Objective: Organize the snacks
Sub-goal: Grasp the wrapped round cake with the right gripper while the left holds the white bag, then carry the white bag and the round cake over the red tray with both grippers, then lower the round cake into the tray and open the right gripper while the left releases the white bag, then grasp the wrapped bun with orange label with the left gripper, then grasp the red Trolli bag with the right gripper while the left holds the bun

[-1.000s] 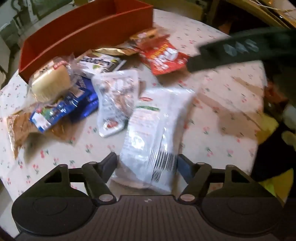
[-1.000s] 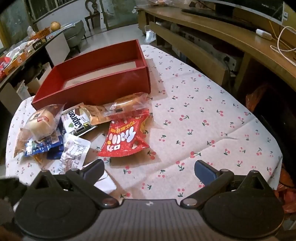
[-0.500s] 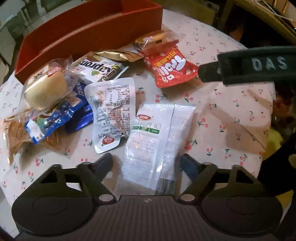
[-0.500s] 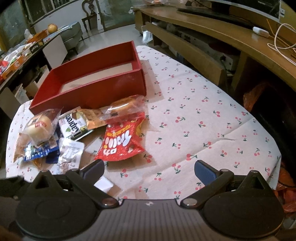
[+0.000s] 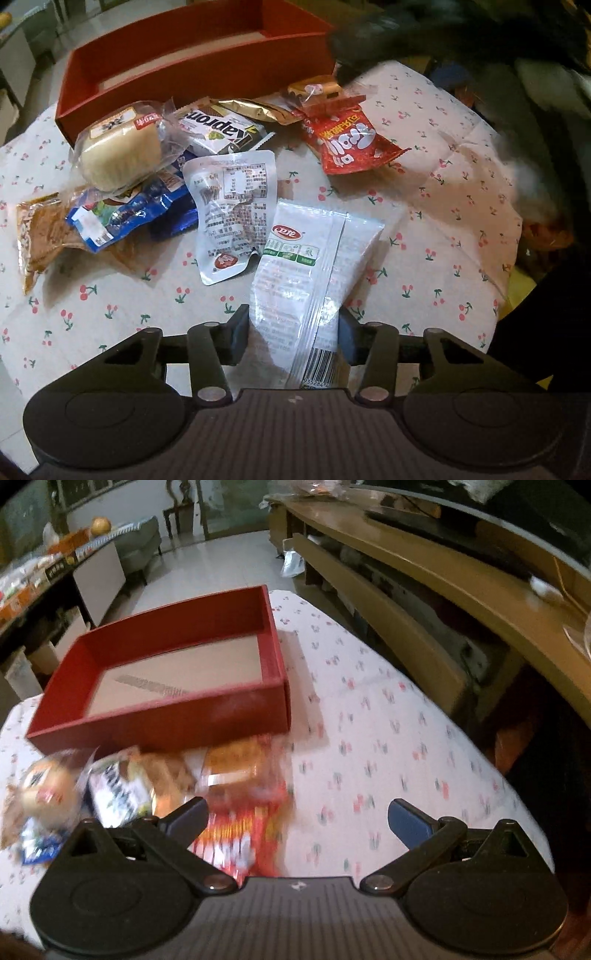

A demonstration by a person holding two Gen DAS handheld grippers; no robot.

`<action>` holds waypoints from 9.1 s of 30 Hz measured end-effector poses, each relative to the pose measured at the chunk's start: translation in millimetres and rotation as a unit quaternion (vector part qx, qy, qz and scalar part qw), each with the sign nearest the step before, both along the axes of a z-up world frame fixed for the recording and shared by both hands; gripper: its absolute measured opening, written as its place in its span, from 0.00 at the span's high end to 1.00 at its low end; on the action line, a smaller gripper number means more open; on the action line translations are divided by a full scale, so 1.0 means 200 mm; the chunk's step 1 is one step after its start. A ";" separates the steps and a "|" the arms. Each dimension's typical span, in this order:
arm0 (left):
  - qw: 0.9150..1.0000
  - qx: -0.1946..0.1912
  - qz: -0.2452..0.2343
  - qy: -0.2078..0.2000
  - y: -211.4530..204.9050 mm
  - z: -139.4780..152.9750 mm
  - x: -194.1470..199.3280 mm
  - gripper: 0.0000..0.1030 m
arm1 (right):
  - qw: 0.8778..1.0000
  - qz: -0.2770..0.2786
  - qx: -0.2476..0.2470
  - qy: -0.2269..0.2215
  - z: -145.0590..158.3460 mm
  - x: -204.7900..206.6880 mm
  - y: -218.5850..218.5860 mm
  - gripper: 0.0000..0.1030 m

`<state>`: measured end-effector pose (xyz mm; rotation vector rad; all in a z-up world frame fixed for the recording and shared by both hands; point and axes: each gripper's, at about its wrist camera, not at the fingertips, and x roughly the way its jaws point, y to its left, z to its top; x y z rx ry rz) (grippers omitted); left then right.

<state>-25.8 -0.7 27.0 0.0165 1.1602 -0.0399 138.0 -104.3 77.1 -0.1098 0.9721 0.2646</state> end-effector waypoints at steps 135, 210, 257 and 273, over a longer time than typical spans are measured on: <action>0.984 0.022 0.156 -0.086 0.53 0.30 0.99 0.53 | 0.991 0.076 0.106 0.026 0.14 0.50 0.38 0.53; 0.980 -0.021 0.197 -0.026 0.60 0.19 0.64 0.14 | 0.989 0.119 0.085 -0.001 0.24 0.11 0.32 0.39; 0.986 -0.064 0.153 -0.031 0.54 0.22 0.50 0.35 | 0.958 0.243 -0.038 0.146 -0.02 -0.47 -0.01 0.36; 0.989 -0.068 0.129 -0.015 0.50 0.18 0.54 0.33 | 0.858 0.487 -0.152 0.062 -0.12 -0.55 0.35 0.36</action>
